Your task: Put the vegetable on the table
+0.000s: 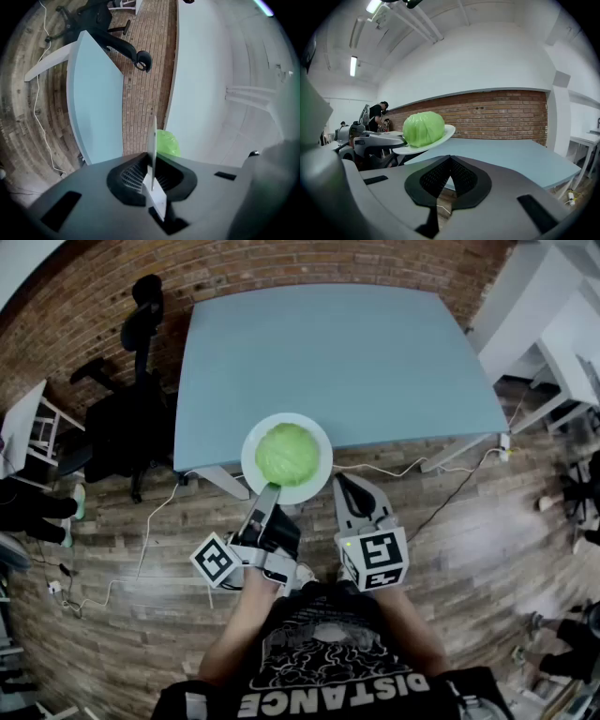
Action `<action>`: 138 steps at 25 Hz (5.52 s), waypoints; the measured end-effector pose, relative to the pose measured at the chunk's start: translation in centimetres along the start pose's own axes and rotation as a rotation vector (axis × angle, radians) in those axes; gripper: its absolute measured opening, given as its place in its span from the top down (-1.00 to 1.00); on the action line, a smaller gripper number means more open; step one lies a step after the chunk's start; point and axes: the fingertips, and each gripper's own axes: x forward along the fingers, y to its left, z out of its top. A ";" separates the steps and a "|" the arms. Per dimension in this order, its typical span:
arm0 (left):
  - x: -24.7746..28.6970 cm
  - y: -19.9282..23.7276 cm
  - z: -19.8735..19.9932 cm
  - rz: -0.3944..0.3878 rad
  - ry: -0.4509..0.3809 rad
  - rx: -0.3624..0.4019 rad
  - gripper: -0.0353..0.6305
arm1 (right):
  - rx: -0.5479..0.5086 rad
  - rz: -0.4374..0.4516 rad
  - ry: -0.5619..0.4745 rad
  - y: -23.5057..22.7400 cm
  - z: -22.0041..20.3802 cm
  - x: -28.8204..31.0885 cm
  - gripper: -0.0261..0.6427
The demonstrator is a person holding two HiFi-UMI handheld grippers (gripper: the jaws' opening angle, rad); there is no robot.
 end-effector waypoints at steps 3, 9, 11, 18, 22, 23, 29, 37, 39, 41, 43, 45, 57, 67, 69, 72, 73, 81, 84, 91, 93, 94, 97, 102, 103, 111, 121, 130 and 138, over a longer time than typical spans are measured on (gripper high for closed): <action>-0.2 0.0 -0.2 0.004 0.007 0.000 0.80 | -0.007 -0.003 -0.002 0.2 0.1 -0.2 0.90; -0.5 0.2 0.0 0.010 0.018 -0.006 0.80 | 0.009 -0.010 0.002 0.7 -0.3 -0.2 0.90; -0.4 0.2 0.2 0.015 0.024 -0.008 0.80 | 0.012 -0.015 0.002 0.8 -0.1 0.0 0.90; -0.4 0.2 0.6 0.014 0.031 -0.016 0.80 | 0.002 -0.043 -0.011 0.8 0.1 0.0 0.90; -0.2 0.2 0.7 0.010 0.029 -0.020 0.80 | -0.007 -0.046 -0.017 0.7 0.4 0.0 0.90; -0.2 0.3 0.7 0.008 0.029 -0.019 0.80 | -0.007 -0.045 -0.017 0.8 0.4 0.1 0.90; -0.1 0.3 0.8 -0.006 0.021 -0.014 0.80 | -0.014 -0.035 -0.024 0.9 0.1 0.3 0.90; 2.0 0.9 2.3 0.001 0.023 -0.005 0.80 | -0.010 -0.025 -0.016 0.2 0.5 2.8 0.89; 2.6 1.1 2.3 0.005 0.024 -0.006 0.80 | -0.009 -0.025 -0.011 -0.4 0.4 3.2 0.89; 3.3 1.4 2.3 0.007 0.026 -0.005 0.80 | -0.008 -0.026 -0.009 -0.9 0.3 3.6 0.89; 4.1 1.6 2.3 0.008 0.028 -0.005 0.80 | -0.004 -0.027 -0.007 -1.5 0.3 4.0 0.89; 4.9 1.8 2.3 0.010 0.031 -0.006 0.80 | 0.000 -0.029 -0.005 -2.3 0.3 4.5 0.89; 10.1 3.3 1.8 0.027 0.043 -0.015 0.80 | 0.012 -0.032 0.017 -6.8 0.0 7.4 0.89; 14.7 4.4 2.6 0.034 0.037 -0.025 0.80 | 0.021 -0.020 0.026 -10.4 0.6 10.8 0.89; 15.7 4.5 2.7 0.035 0.037 -0.022 0.80 | 0.022 -0.017 0.028 -11.1 0.8 11.5 0.89; 17.0 4.7 2.8 0.039 0.037 -0.024 0.80 | 0.025 -0.012 0.034 -12.2 0.9 12.3 0.89; 17.4 4.8 2.8 0.041 0.037 -0.025 0.80 | 0.027 -0.010 0.035 -12.5 1.0 12.6 0.89; 20.6 5.6 2.9 0.057 0.026 -0.028 0.80 | 0.037 0.012 0.042 -15.0 1.4 14.9 0.89; 22.1 5.8 3.0 0.059 0.019 -0.032 0.80 | 0.042 0.018 0.044 -16.3 1.6 15.9 0.89; 25.1 6.7 2.3 0.075 0.007 -0.032 0.80 | 0.054 0.036 0.042 -19.2 1.9 17.4 0.89; 26.1 7.0 1.9 0.079 0.009 -0.028 0.80 | 0.057 0.038 0.042 -20.3 1.9 17.8 0.89; 26.6 7.0 1.8 0.081 0.009 -0.027 0.80 | 0.058 0.038 0.042 -20.8 1.9 18.0 0.89; 27.9 7.2 1.5 0.080 0.006 -0.032 0.80 | 0.057 0.045 0.039 -22.0 2.3 18.6 0.89; 29.6 7.7 1.2 0.077 -0.006 -0.047 0.80 | 0.060 0.053 0.036 -23.8 2.6 19.3 0.89; 29.9 7.8 1.1 0.078 -0.006 -0.047 0.80 | 0.062 0.053 0.037 -24.1 2.5 19.4 0.89; 30.9 8.4 0.9 0.085 0.001 -0.044 0.79 | 0.070 0.057 0.033 -25.0 2.4 20.2 0.89; 31.5 9.2 1.7 0.088 -0.002 -0.061 0.79 | 0.058 0.051 0.039 -25.2 2.5 21.1 0.89; 32.5 11.2 3.0 0.107 0.018 -0.080 0.79 | 0.056 0.019 0.064 -25.8 2.0 22.4 0.89; 33.3 14.5 4.3 0.150 0.042 -0.112 0.79 | 0.060 -0.012 0.089 -26.3 1.5 23.9 0.89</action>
